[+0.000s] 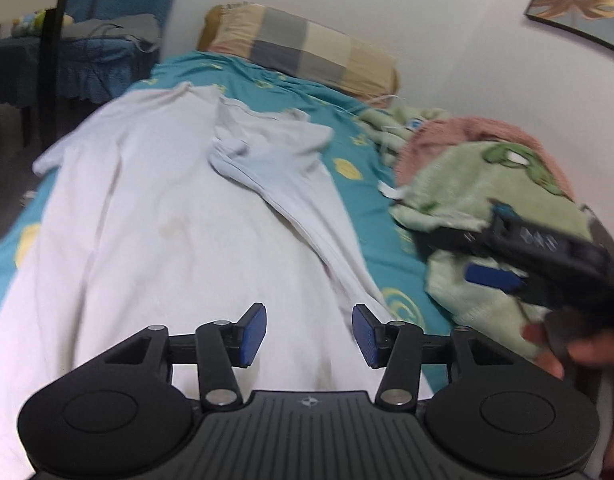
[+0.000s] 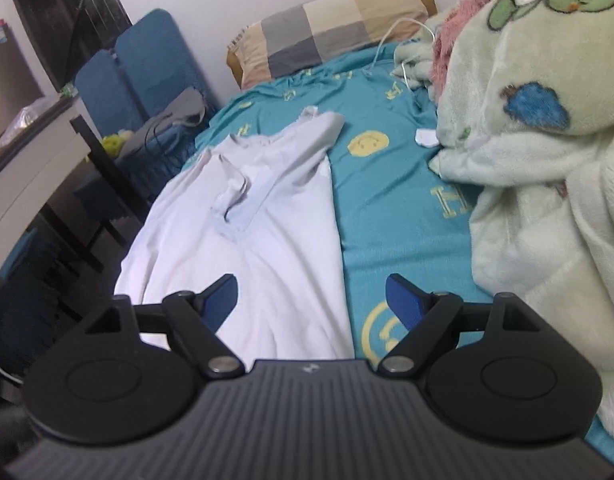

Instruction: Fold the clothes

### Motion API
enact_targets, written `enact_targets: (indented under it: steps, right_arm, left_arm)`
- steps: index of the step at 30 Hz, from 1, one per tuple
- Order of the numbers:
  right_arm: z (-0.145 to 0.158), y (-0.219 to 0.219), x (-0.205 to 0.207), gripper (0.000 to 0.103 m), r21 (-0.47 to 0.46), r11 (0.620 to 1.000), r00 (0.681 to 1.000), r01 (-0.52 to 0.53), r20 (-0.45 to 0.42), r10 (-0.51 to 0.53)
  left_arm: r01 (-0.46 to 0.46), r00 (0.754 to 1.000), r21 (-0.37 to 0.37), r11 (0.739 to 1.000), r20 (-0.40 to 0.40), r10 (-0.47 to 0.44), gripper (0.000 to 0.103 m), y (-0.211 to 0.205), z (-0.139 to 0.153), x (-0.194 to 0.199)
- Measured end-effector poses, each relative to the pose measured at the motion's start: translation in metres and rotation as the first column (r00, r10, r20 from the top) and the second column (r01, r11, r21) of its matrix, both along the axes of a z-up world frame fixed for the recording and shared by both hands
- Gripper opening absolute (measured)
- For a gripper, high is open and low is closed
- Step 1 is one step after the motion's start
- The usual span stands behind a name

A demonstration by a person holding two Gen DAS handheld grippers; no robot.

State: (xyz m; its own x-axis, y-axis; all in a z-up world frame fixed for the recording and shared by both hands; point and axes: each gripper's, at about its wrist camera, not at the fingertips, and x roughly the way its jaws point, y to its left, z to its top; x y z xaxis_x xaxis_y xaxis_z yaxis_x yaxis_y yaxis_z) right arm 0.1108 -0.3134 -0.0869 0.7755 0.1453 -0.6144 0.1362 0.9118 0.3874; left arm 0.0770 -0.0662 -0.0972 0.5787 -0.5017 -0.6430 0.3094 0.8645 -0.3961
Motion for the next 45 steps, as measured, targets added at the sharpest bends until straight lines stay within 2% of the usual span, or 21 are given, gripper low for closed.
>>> enact_targets:
  steps: [4, 8, 10, 13, 16, 22, 25, 26, 29, 33, 37, 39, 42, 45]
  right_arm:
    - [0.012, -0.003, -0.013, 0.083, 0.046, 0.998, 0.999, 0.031, 0.025, -0.033]
    - [0.015, -0.008, -0.011, 0.083, 0.022, 0.997, 0.997, 0.070, 0.036, -0.071]
    - [0.011, -0.015, -0.006, 0.083, 0.045, 0.995, 0.996, 0.087, 0.021, -0.088]
    - [0.003, -0.024, 0.000, 0.083, 0.107, 0.989, 0.995, 0.103, 0.000, -0.104]
    - [-0.003, -0.030, 0.003, 0.083, 0.164, 0.980, 0.994, 0.109, -0.013, -0.108]
    - [-0.010, -0.033, 0.007, 0.083, 0.245, 0.964, 0.995, 0.099, -0.028, -0.095]
    - [-0.011, -0.031, 0.009, 0.083, 0.244, 0.966, 0.996, 0.085, -0.030, -0.080]
    - [-0.011, -0.030, 0.010, 0.083, 0.241, 0.967, 0.997, 0.082, -0.031, -0.077]
    - [-0.015, -0.029, 0.012, 0.083, 0.230, 0.970, 0.996, 0.080, -0.043, -0.072]
    - [-0.017, -0.031, 0.013, 0.083, 0.228, 0.969, 0.995, 0.092, -0.054, -0.082]
    - [-0.019, -0.032, 0.014, 0.083, 0.227, 0.968, 0.994, 0.105, -0.065, -0.092]
    - [-0.020, -0.033, 0.015, 0.083, 0.225, 0.968, 0.993, 0.110, -0.070, -0.097]
    - [-0.020, -0.032, 0.015, 0.083, 0.211, 0.971, 0.992, 0.112, -0.076, -0.098]
    - [-0.020, -0.030, 0.015, 0.083, 0.205, 0.974, 0.993, 0.102, -0.077, -0.087]
  left_arm:
    - [0.141, 0.989, -0.034, 0.989, -0.046, -0.143, 0.051, -0.025, -0.019, -0.020]
    - [0.269, 0.954, -0.095, 0.958, -0.112, -0.279, 0.046, -0.050, -0.040, -0.030]
    - [0.295, 0.935, -0.121, 0.948, -0.168, -0.312, 0.046, -0.059, -0.053, -0.031]
    - [0.316, 0.914, -0.114, 0.942, -0.228, -0.335, 0.042, -0.066, -0.068, -0.033]
    - [0.276, 0.909, -0.099, 0.956, -0.296, -0.293, 0.038, -0.064, -0.079, -0.034]
    - [0.259, 0.898, -0.117, 0.959, -0.338, -0.284, 0.041, -0.069, -0.080, -0.035]
    - [0.254, 0.893, -0.140, 0.957, -0.346, -0.288, 0.041, -0.069, -0.081, -0.034]
    - [0.254, 0.890, -0.148, 0.956, -0.352, -0.291, 0.038, -0.069, -0.080, -0.034]
    - [0.277, 0.886, -0.121, 0.953, -0.351, -0.302, 0.004, -0.071, -0.079, -0.035]
    - [0.285, 0.897, -0.121, 0.951, -0.314, -0.310, 0.005, -0.064, -0.057, -0.037]
    - [0.306, 0.909, -0.137, 0.942, -0.251, -0.332, 0.005, -0.050, -0.019, -0.042]
    - [0.286, 0.909, -0.167, 0.944, -0.264, -0.322, 0.004, -0.038, -0.005, -0.041]
    - [0.235, 0.913, -0.166, 0.958, -0.301, -0.276, 0.004, -0.017, 0.008, -0.037]
    - [0.212, 0.920, -0.094, 0.973, -0.317, -0.231, 0.004, 0.002, 0.013, -0.035]
